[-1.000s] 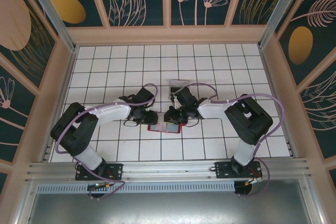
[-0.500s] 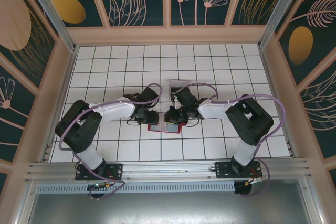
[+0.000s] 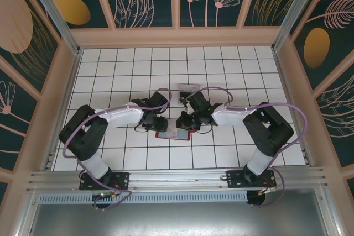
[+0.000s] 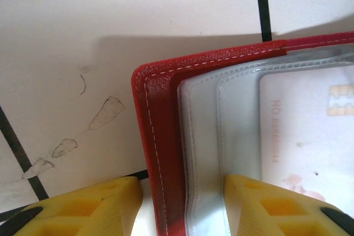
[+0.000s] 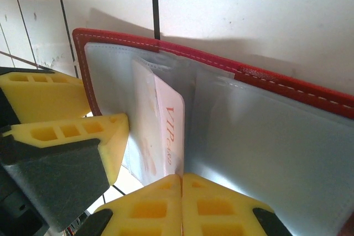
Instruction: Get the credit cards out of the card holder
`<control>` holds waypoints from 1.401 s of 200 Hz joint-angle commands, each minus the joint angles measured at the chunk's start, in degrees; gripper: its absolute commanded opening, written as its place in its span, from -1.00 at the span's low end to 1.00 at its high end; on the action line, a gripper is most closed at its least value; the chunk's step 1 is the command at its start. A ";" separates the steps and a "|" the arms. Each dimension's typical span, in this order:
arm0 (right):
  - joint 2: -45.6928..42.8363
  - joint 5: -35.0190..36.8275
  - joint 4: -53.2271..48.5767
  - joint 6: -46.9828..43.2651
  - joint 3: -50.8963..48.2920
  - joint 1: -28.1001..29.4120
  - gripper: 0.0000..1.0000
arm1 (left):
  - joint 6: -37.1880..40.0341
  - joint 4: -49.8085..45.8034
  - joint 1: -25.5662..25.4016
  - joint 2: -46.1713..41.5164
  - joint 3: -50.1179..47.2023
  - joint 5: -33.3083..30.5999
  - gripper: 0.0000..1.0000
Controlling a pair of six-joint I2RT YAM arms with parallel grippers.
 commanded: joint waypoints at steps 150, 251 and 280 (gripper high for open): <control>-10.80 10.74 -19.03 -11.09 6.45 -4.99 -0.94 | 0.23 -4.74 0.99 -3.68 -3.48 -3.88 -0.11; -10.16 19.94 -31.40 -41.72 21.33 -5.27 -1.00 | -0.96 -2.74 0.99 -8.65 -0.74 -2.42 -0.07; -9.61 23.88 -33.73 -57.01 25.49 -5.30 -1.00 | -0.48 -2.20 0.94 -8.84 -1.14 -3.31 -0.06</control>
